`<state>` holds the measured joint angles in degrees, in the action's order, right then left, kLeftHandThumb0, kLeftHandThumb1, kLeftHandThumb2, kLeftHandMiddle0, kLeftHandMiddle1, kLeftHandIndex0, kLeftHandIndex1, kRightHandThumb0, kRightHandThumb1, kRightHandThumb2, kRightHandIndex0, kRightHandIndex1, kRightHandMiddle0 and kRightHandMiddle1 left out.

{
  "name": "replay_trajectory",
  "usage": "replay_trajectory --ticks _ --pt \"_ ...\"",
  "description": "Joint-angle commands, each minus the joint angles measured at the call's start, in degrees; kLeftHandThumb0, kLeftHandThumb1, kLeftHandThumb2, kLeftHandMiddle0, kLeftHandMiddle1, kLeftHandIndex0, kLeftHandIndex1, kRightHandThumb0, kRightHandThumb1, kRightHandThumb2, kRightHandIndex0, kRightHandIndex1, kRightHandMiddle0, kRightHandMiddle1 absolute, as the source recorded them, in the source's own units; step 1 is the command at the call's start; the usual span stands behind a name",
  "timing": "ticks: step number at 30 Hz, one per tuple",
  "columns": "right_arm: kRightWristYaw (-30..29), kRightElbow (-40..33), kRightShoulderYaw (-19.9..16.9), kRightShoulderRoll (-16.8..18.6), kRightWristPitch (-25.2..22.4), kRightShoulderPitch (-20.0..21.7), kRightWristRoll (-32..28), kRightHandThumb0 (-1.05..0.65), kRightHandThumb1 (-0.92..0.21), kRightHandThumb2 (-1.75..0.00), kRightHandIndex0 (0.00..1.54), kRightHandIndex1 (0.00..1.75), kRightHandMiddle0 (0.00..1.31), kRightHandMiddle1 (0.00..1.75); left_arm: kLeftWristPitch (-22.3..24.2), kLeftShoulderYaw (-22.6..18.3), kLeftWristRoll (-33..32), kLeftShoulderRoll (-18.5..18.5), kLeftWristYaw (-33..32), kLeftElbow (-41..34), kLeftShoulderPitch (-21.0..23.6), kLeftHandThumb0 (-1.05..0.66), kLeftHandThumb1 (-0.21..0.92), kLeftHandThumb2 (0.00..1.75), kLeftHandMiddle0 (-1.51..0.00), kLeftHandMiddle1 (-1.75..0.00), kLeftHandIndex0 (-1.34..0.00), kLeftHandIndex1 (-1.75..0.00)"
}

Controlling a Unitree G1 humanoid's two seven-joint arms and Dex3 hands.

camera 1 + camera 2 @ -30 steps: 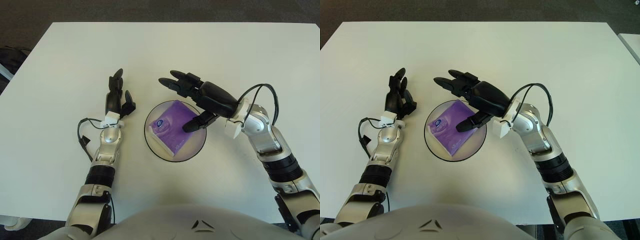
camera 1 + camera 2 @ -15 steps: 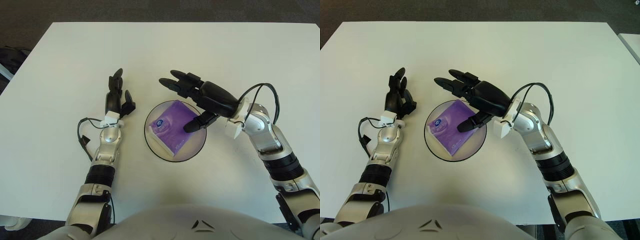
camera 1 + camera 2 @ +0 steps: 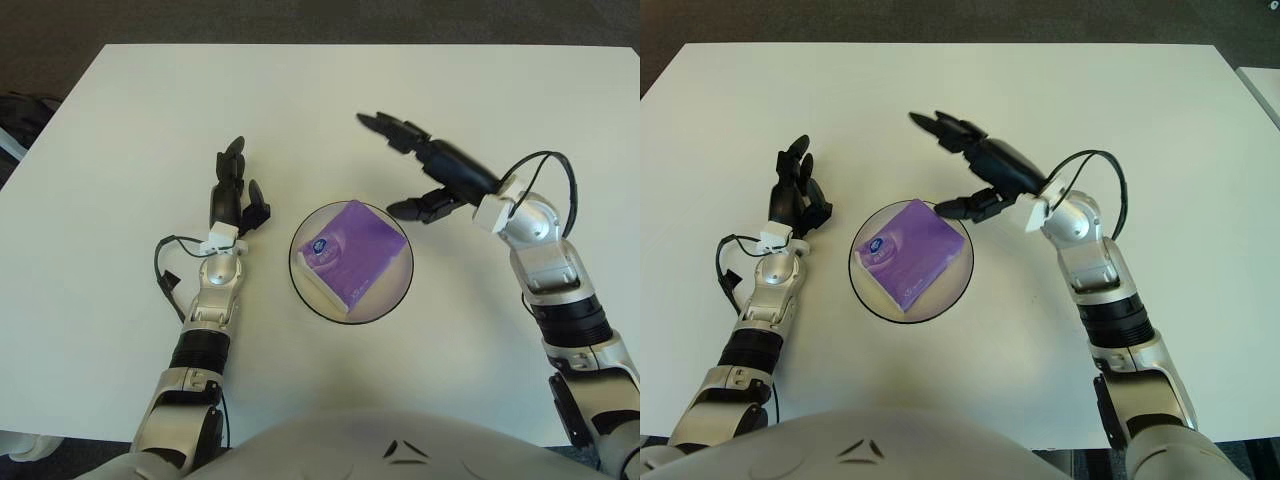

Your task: Put the tissue paper into the plate.

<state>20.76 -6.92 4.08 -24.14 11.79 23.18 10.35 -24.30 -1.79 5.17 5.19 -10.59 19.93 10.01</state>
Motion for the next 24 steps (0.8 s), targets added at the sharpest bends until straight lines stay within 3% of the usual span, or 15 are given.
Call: replay_trajectory --ticks 1,5,8,14,24 --pt "-4.8 5.7 -0.7 3.4 0.8 1.6 0.6 -1.05 -0.92 -0.61 0.0 0.0 0.0 0.0 2.4 0.8 0.5 -1.6 0.5 5.6 -8.6 -0.77 0.92 0.99 -0.28 -0.02 0.0 -0.54" --pt "-16.4 23.1 -1.5 8.6 10.9 4.1 2.2 -1.05 -0.92 -0.65 0.0 0.0 0.0 0.0 2.3 0.6 0.2 -1.7 0.7 5.1 -8.9 -0.77 0.92 0.99 -0.28 -0.02 0.0 -0.54" --pt "-23.1 27.2 -2.8 11.4 15.5 4.3 2.5 -1.05 -0.92 -0.76 0.0 0.0 0.0 0.0 2.0 0.6 0.0 -1.8 0.8 4.9 -9.2 -0.76 0.92 0.98 -0.29 -0.02 0.0 -0.55" --pt "-22.4 30.1 -4.5 14.3 19.3 3.0 -3.4 -1.03 -0.92 -0.95 0.0 0.0 0.0 0.0 1.6 0.5 0.1 -1.7 0.8 4.5 -9.7 -0.75 0.92 0.98 -0.29 -0.02 0.0 -0.55" --pt "-21.1 27.6 -4.5 19.9 17.2 -1.6 -9.2 -0.96 -0.92 -1.09 0.0 0.0 0.0 0.0 2.1 0.3 -0.2 -1.9 0.9 3.6 -10.3 -0.73 0.92 0.97 -0.3 -0.02 0.0 -0.57"
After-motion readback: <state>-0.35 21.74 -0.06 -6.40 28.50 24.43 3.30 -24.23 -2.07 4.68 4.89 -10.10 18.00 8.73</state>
